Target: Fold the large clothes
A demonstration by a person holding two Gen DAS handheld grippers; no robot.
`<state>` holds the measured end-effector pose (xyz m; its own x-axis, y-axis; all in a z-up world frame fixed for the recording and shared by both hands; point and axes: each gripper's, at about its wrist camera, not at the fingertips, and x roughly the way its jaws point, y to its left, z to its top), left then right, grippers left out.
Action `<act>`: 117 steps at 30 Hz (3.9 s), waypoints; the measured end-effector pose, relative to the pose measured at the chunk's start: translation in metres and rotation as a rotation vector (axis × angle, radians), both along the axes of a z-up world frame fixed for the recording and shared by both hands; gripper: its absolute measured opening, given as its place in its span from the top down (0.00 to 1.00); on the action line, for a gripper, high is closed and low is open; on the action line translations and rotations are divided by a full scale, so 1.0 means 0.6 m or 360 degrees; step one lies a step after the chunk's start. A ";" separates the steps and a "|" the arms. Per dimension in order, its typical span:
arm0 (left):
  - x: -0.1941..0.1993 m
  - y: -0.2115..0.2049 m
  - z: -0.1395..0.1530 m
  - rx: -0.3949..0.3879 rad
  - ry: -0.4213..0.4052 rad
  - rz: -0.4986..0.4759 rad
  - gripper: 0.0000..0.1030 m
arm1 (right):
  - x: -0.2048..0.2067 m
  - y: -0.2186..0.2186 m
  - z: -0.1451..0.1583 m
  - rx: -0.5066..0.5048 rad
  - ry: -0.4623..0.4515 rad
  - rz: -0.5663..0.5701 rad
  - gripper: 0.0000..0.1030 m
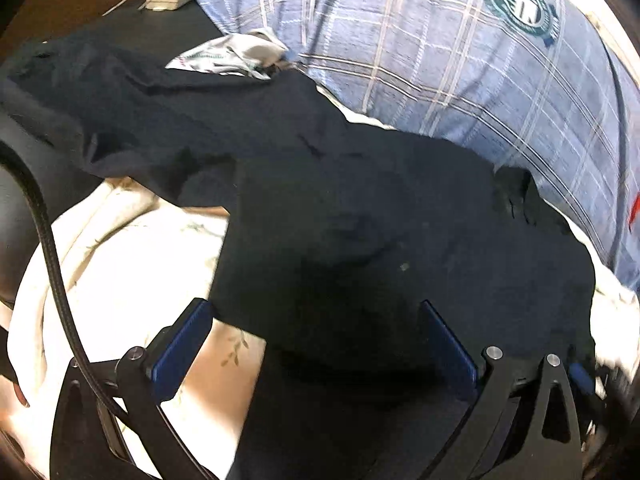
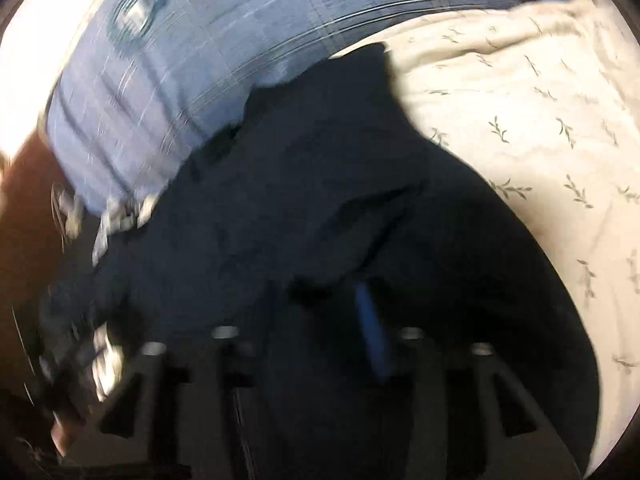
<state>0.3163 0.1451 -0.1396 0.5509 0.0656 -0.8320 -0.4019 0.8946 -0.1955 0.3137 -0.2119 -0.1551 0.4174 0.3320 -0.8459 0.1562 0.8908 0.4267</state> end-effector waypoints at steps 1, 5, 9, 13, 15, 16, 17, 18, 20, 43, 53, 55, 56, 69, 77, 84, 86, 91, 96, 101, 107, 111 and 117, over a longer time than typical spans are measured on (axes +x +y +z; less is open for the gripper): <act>-0.001 -0.002 -0.004 -0.0005 0.0006 -0.0009 0.01 | 0.009 -0.009 -0.002 0.0029 -0.0012 -0.0061 0.43; 0.003 -0.002 -0.016 0.0011 0.0038 -0.0008 0.01 | 0.037 -0.036 -0.008 -0.0071 -0.0021 -0.0153 0.89; 0.001 0.007 -0.012 0.0039 0.0016 0.0006 0.01 | 0.038 -0.068 0.012 -0.0217 -0.0087 -0.0150 0.95; -0.012 0.058 0.016 0.0107 -0.0046 0.0161 0.01 | 0.042 -0.067 0.017 -0.0316 -0.0067 -0.0075 0.92; -0.031 0.100 0.038 0.0091 -0.0133 0.0270 0.01 | 0.032 -0.042 0.046 -0.0378 -0.0136 -0.0023 0.81; -0.047 0.135 0.055 0.0043 -0.0211 0.0327 0.01 | 0.023 -0.035 0.057 -0.0393 -0.0162 -0.0012 0.66; -0.064 0.170 0.072 0.0002 -0.0291 0.0379 0.01 | 0.015 -0.025 0.072 -0.0385 -0.0197 0.0007 0.58; -0.077 0.194 0.084 -0.0010 -0.0340 0.0420 0.01 | 0.005 -0.013 0.088 -0.0367 -0.0243 0.0023 0.47; -0.111 0.263 0.121 0.0036 -0.0421 0.0582 0.01 | -0.015 0.008 0.114 -0.0332 -0.0315 0.0057 0.43; -0.096 0.547 0.066 -0.0537 -0.0628 0.0991 0.98 | -0.044 0.119 0.137 -0.0072 -0.0317 0.0173 0.43; -0.072 0.473 0.143 -0.0434 -0.0860 0.0686 1.00 | -0.051 0.101 0.138 -0.0026 -0.0316 0.0124 0.43; -0.045 0.416 0.179 -0.0371 -0.0890 0.0515 1.00 | -0.054 0.093 0.141 -0.0016 -0.0322 0.0097 0.43; -0.029 0.376 0.196 -0.0340 -0.0893 0.0408 1.00 | -0.055 0.089 0.143 -0.0008 -0.0327 0.0086 0.43; 0.063 -0.116 0.172 -0.0558 -0.0719 -0.0534 1.00 | -0.117 -0.037 0.189 -0.0066 -0.0413 -0.0126 0.43; 0.061 -0.366 0.037 -0.0182 -0.0327 -0.0931 0.39 | -0.138 -0.110 0.187 -0.0089 -0.0375 -0.0246 0.43; -0.004 -0.365 0.062 -0.0128 -0.0506 -0.1146 0.16 | -0.107 -0.086 0.194 -0.0054 -0.0416 -0.0111 0.37; -0.027 -0.315 0.092 -0.0208 -0.0606 -0.1071 0.13 | -0.080 -0.059 0.192 -0.0026 -0.0387 0.0033 0.31; -0.093 -0.171 0.132 -0.0261 -0.0741 -0.0797 0.00 | -0.038 0.039 0.180 -0.0126 -0.0387 0.0335 0.31; -0.106 -0.056 0.110 -0.0151 -0.0633 -0.0511 0.00 | -0.021 0.150 0.126 -0.0215 -0.0268 0.0603 0.30; -0.065 0.007 0.077 -0.0217 -0.0470 -0.0320 0.00 | -0.010 0.245 0.088 -0.0654 -0.0371 0.0668 0.30; -0.016 -0.013 0.075 0.0024 -0.0289 -0.0327 0.00 | 0.038 0.249 0.026 -0.0752 -0.0189 0.0681 0.84; -0.006 -0.031 0.068 0.0040 -0.0266 -0.0378 0.00 | 0.044 0.178 0.048 -0.0393 -0.0193 0.0500 0.87; 0.027 -0.048 0.079 -0.0014 -0.0282 -0.0385 0.00 | 0.064 0.057 0.097 -0.0008 -0.0273 0.0258 0.88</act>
<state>0.3326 0.1161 -0.0920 0.6863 -0.0917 -0.7215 -0.1365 0.9582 -0.2516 0.3522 -0.1778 -0.0971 0.4967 0.4021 -0.7692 -0.0632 0.9006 0.4300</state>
